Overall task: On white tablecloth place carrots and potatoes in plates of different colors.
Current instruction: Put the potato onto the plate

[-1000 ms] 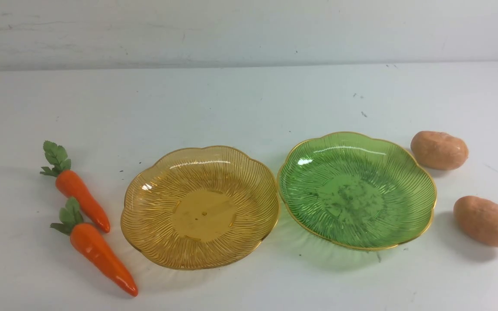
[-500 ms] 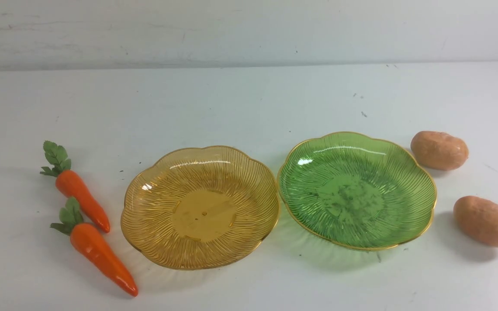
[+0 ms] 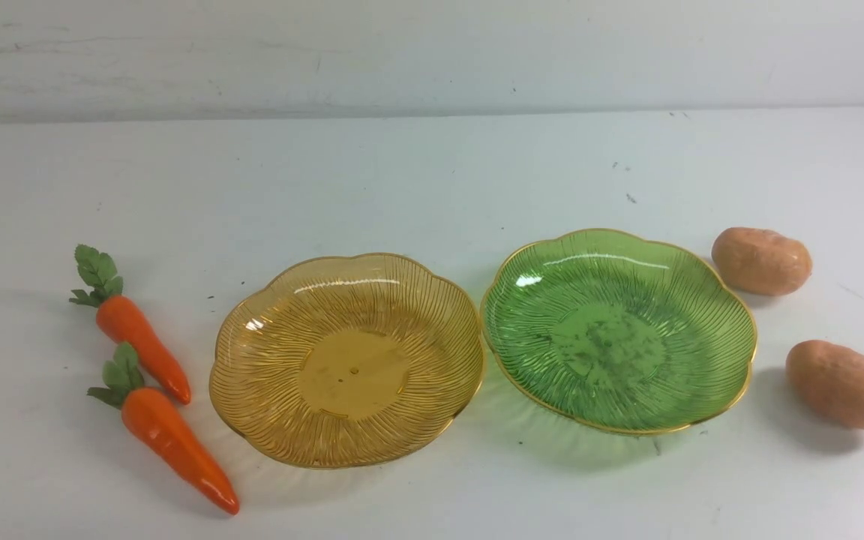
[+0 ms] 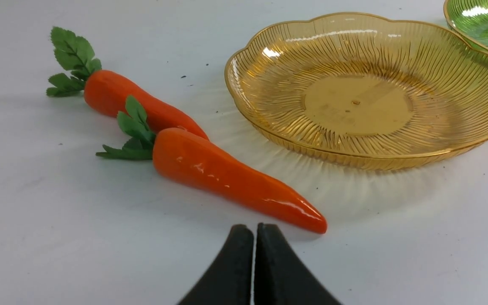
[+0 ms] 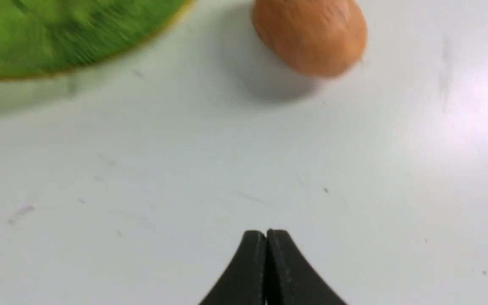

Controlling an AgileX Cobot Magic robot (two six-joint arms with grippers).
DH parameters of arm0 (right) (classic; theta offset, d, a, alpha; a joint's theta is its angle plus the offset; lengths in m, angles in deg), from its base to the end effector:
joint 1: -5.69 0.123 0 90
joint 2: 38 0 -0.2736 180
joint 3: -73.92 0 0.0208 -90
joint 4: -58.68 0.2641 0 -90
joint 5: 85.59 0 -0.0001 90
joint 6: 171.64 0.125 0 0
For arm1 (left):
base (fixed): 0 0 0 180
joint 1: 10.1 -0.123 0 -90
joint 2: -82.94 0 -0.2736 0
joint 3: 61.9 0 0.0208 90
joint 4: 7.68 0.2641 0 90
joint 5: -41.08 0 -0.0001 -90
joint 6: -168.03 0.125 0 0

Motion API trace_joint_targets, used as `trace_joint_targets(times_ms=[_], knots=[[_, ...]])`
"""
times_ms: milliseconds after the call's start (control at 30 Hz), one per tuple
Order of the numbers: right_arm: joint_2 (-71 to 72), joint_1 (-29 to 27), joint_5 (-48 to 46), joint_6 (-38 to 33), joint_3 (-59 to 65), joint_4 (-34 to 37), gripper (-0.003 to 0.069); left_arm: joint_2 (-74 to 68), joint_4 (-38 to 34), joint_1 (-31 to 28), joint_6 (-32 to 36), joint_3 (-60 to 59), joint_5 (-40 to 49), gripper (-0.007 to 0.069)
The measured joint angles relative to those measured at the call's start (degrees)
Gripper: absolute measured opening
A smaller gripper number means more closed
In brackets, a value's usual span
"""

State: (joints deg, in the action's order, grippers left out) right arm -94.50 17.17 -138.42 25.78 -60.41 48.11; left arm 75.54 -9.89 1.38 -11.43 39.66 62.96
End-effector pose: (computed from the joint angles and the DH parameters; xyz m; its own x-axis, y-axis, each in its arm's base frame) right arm 0.1650 0.0148 0.2041 -0.8943 0.0108 -0.4474 0.0358 0.9982 -0.0476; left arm 0.1071 -0.0236 0.1600 -0.3035 0.0347 -0.9522 0.2045 0.9784 -0.0295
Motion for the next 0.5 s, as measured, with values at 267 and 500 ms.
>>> trace_joint_targets(times_ms=[267,500], knots=[[-19.75,0.0,-4.83,0.47,-11.65,-1.33,-0.0014,0.0,0.0,0.0,0.0,0.0,0.0,-0.0004],[-30.7,0.0,-6.29,-0.68,-23.16,-1.75,-0.0012,0.0,0.0,0.0,0.0,0.0,0.0,-0.0004]])
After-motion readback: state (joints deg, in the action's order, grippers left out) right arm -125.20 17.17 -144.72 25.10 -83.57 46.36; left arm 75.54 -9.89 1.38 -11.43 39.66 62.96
